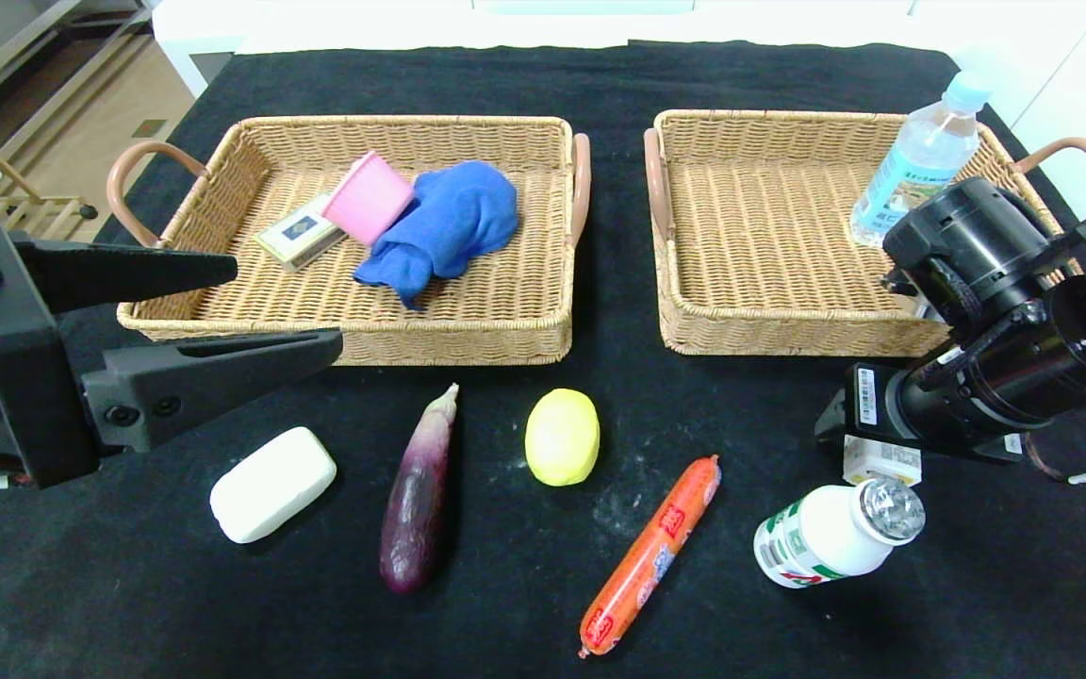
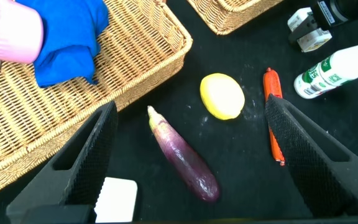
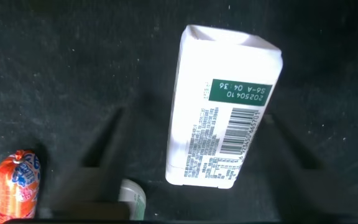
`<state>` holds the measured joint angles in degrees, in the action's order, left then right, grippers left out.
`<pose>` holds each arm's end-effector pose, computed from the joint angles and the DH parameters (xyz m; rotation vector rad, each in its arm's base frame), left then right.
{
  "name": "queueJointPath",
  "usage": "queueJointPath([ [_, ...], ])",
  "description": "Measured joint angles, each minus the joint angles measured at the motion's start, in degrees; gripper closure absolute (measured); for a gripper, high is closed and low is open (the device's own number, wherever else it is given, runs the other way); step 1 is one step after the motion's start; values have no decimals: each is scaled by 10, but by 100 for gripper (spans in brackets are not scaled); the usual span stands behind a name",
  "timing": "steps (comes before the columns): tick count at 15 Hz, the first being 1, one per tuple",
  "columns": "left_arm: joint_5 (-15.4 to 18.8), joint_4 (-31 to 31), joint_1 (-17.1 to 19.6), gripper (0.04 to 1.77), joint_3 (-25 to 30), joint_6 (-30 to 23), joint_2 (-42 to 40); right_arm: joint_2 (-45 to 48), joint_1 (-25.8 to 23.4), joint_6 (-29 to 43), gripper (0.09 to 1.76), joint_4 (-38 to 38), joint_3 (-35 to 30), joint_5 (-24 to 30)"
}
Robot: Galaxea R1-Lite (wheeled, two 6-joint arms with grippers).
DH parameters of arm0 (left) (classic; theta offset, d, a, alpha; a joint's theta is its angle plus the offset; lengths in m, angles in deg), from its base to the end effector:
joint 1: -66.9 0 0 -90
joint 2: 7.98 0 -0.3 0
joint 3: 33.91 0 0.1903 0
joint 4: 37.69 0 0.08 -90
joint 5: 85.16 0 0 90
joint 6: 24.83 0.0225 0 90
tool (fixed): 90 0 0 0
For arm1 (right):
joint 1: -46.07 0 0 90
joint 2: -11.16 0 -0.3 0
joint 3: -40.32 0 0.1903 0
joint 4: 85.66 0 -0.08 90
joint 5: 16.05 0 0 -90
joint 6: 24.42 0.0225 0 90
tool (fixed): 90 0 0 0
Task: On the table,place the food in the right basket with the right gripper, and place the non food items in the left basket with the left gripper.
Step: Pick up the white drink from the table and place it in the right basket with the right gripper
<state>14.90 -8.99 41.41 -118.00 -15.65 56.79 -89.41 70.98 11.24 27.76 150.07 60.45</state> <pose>0.1360 -0.0692 0.3177 0.1770 0.1149 -0.6311 0.2723 0.1207 0.2394 0.2436 0.9556 -0.1164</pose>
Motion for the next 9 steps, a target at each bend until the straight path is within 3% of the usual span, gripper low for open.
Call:
queueJointPath([
  [2, 0, 0, 0, 9, 0, 0, 0, 0, 1, 0, 89, 0, 0, -1],
  [4, 0, 0, 0, 9, 0, 0, 0, 0, 2, 0, 105, -1, -1, 0],
  [9, 0, 0, 1, 9, 0, 0, -1, 0, 2, 0, 105, -6, 1, 0],
])
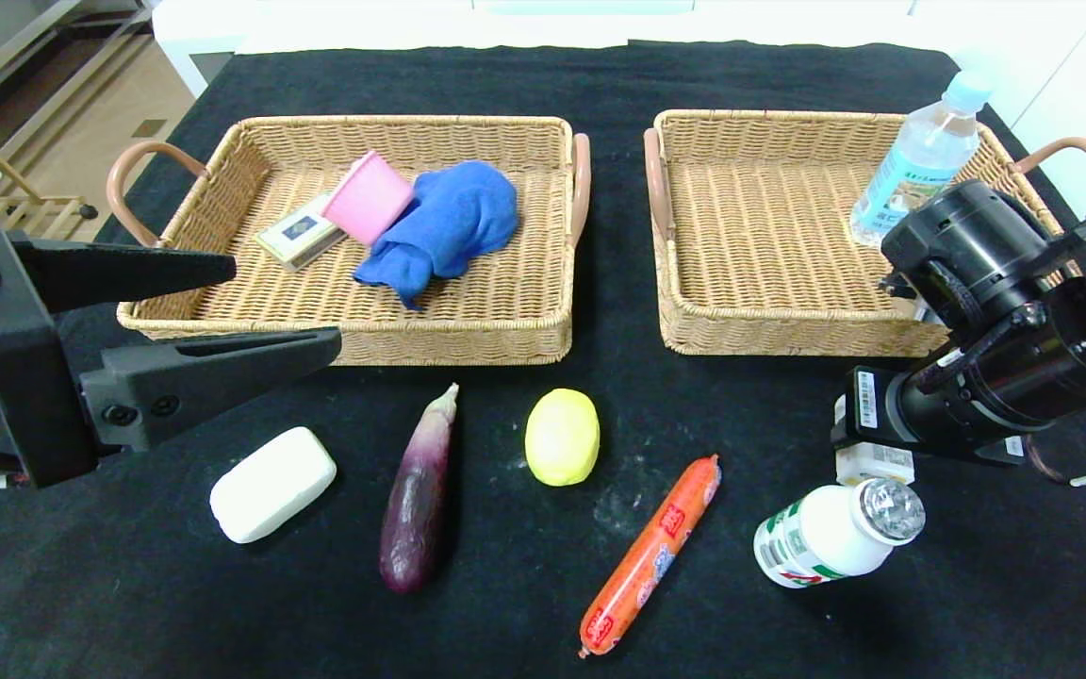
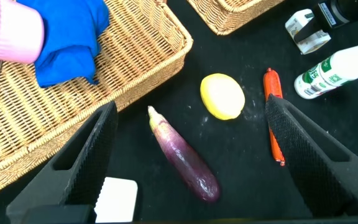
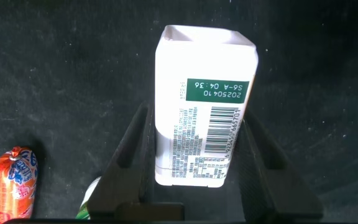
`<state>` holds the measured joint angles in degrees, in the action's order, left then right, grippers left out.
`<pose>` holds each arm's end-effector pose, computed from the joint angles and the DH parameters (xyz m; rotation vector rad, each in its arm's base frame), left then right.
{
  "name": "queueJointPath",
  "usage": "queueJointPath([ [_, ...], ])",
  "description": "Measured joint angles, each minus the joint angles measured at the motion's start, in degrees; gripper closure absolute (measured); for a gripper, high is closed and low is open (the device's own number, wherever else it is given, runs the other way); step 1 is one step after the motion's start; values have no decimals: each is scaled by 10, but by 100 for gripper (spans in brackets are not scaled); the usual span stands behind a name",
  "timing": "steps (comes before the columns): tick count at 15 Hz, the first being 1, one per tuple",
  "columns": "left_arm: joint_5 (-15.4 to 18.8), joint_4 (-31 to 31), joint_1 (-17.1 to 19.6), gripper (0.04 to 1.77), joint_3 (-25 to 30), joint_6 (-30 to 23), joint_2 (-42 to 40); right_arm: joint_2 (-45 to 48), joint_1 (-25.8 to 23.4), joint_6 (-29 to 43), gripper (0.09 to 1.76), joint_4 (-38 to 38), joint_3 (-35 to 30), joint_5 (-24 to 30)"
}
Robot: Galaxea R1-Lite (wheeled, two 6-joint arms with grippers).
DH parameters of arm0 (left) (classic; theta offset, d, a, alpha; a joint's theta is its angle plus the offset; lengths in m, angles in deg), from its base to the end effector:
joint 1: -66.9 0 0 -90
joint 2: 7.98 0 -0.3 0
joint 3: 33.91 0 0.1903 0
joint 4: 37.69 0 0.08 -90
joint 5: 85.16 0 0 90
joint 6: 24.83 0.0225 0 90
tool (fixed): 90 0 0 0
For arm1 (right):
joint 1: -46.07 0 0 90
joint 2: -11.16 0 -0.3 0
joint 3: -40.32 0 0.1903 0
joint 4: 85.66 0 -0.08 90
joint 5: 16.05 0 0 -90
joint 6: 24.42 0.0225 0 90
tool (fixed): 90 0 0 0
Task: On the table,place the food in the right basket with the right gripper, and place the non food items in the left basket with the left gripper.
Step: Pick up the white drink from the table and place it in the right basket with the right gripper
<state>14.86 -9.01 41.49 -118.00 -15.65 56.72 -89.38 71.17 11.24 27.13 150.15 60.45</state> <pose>0.1357 -0.0688 0.3179 0.1768 0.1135 -0.6289 0.2710 0.1211 0.2393 0.2382 0.9639 -0.1163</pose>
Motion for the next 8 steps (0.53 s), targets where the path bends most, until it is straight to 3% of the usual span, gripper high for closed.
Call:
queueJointPath([
  [8, 0, 0, 0, 9, 0, 0, 0, 19, 0, -5, 105, -13, -10, 1],
])
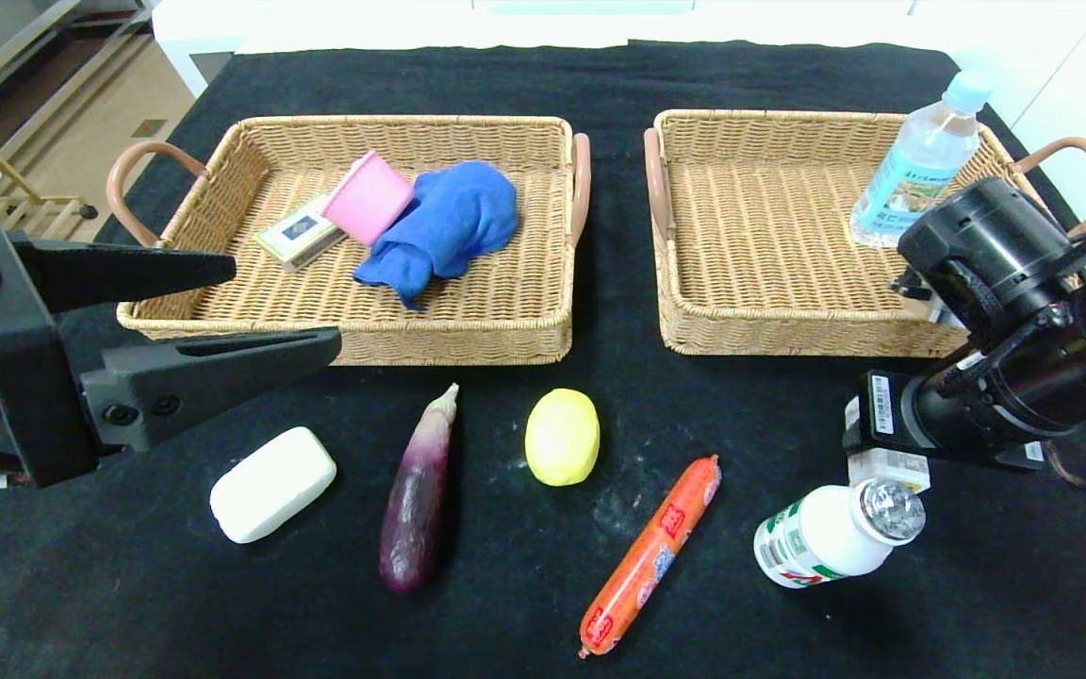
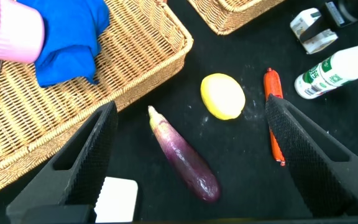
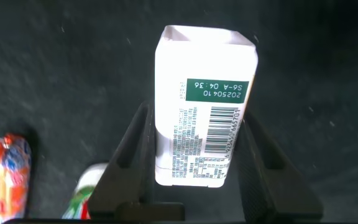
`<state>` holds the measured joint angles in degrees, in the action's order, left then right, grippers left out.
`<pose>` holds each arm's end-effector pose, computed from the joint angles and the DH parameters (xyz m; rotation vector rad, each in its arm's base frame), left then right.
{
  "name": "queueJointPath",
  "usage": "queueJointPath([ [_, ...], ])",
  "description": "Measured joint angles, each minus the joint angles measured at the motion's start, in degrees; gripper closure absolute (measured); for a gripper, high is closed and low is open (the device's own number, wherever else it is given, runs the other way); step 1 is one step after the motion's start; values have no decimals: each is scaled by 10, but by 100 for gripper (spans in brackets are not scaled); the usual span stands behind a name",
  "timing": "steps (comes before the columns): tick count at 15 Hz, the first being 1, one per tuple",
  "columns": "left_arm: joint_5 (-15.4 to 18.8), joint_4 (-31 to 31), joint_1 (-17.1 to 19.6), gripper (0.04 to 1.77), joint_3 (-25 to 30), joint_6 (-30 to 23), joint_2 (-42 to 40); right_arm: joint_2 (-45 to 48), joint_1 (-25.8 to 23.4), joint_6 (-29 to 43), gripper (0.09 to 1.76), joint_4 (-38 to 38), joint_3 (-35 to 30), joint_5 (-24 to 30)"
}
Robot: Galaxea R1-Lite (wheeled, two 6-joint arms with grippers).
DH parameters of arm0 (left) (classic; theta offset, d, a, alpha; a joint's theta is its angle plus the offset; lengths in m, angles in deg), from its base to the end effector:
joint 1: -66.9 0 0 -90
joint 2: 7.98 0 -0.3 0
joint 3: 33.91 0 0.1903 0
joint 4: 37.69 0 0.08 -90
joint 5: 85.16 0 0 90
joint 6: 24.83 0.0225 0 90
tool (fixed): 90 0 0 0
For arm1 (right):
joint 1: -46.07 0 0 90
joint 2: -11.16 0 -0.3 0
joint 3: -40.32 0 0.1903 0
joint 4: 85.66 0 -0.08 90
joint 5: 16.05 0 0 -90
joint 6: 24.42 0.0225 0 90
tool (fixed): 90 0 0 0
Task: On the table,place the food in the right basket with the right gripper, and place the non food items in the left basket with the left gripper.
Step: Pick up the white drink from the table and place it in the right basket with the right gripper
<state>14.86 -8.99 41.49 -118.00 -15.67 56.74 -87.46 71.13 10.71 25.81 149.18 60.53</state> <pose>0.1358 -0.0689 0.3178 0.1766 0.1143 -0.6289 0.2611 0.1163 0.2438 0.2279 0.9704 -0.1134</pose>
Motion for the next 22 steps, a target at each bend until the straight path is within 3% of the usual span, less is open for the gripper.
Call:
queueJointPath([
  [7, 0, 0, 0, 9, 0, 0, 1, 67, 4, -36, 105, -17, 27, 2],
  [19, 0, 0, 0, 9, 0, 0, 0, 29, -32, -107, 105, -15, 245, 2],
  [22, 0, 0, 0, 9, 0, 0, 0, 1, -38, -137, 105, 42, 274, 3],
])
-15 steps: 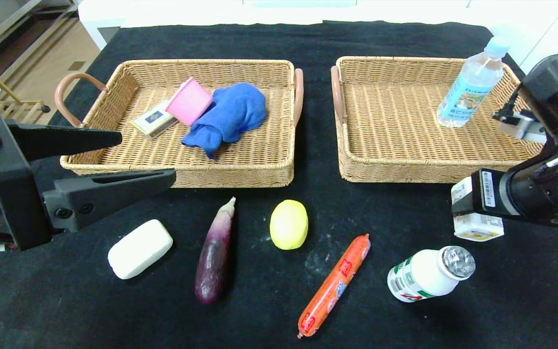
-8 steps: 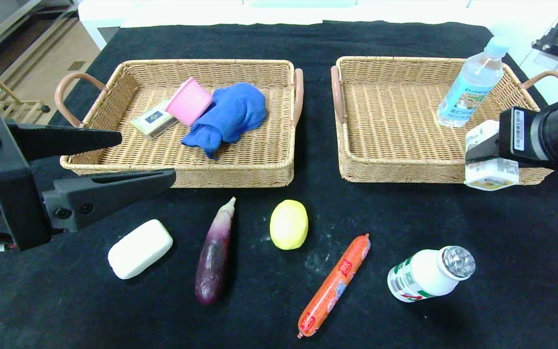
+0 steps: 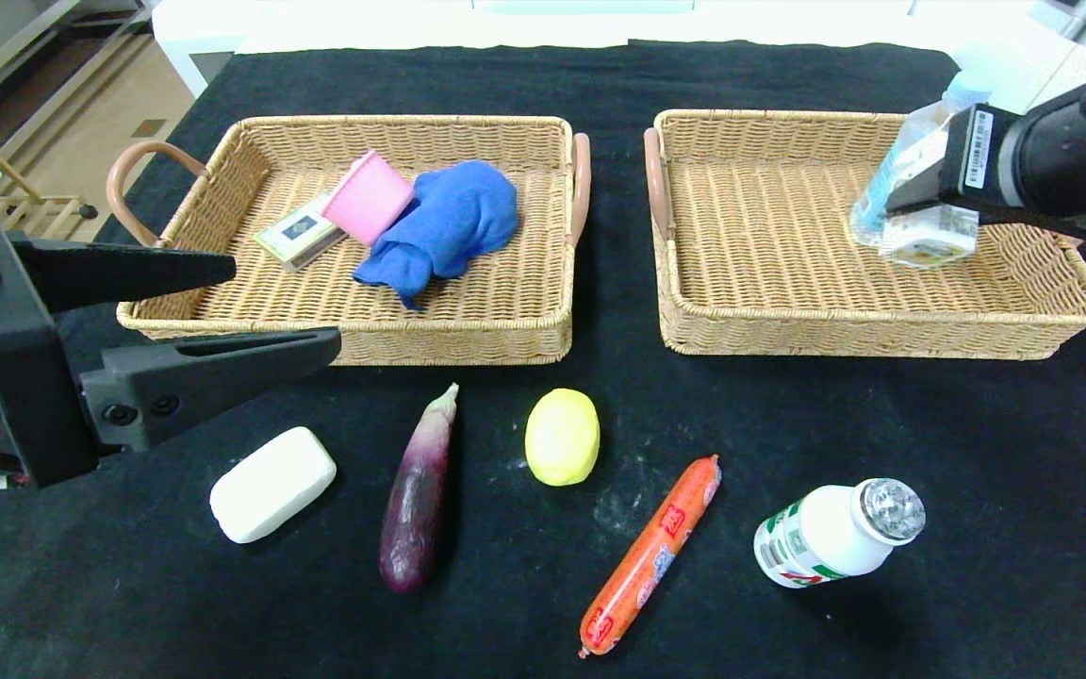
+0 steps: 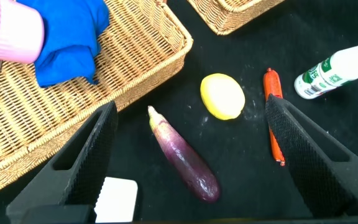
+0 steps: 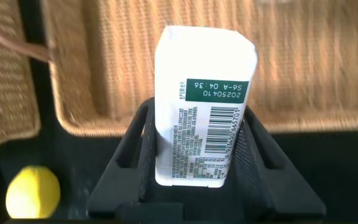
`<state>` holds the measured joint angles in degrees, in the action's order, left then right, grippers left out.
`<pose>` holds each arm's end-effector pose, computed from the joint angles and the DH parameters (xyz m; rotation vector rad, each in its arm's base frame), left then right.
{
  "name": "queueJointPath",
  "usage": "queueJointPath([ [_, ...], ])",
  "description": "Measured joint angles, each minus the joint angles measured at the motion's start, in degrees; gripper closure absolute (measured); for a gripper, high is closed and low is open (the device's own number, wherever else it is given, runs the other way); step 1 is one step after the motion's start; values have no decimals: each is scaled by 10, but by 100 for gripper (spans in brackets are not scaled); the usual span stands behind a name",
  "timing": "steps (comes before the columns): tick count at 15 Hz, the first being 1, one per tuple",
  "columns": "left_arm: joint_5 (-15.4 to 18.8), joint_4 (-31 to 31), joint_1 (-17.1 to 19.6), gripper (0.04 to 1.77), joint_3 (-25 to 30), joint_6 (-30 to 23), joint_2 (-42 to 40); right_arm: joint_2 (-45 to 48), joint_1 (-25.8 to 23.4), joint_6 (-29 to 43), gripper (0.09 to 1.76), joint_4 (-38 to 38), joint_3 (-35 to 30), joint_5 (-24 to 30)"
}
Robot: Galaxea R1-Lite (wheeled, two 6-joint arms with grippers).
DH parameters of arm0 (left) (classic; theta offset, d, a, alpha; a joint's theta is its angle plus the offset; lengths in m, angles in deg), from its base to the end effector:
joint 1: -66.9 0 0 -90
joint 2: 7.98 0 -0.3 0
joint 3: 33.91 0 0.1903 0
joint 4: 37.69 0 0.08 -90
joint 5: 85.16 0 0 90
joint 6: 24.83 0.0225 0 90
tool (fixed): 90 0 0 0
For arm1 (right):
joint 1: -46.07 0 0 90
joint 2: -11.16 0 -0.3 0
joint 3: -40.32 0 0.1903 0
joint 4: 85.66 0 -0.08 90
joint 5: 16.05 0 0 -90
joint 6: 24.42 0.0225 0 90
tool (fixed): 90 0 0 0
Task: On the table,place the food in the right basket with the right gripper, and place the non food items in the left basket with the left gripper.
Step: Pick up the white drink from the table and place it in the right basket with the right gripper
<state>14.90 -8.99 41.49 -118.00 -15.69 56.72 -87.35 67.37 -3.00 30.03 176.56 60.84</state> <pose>0.1357 -0.0688 0.3179 0.1761 0.1140 -0.6296 0.2684 0.0992 0.3675 0.2297 0.4625 0.0556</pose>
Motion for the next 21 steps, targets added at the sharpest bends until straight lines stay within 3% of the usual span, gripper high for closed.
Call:
queueJointPath([
  [11, 0, 0, 0, 9, 2, 0, 1, -88, -14, -63, 105, 228, 5, 18],
  [21, -1, -35, 0, 9, 14, -1, 3, -155, -24, -86, 105, 312, 5, 41],
])
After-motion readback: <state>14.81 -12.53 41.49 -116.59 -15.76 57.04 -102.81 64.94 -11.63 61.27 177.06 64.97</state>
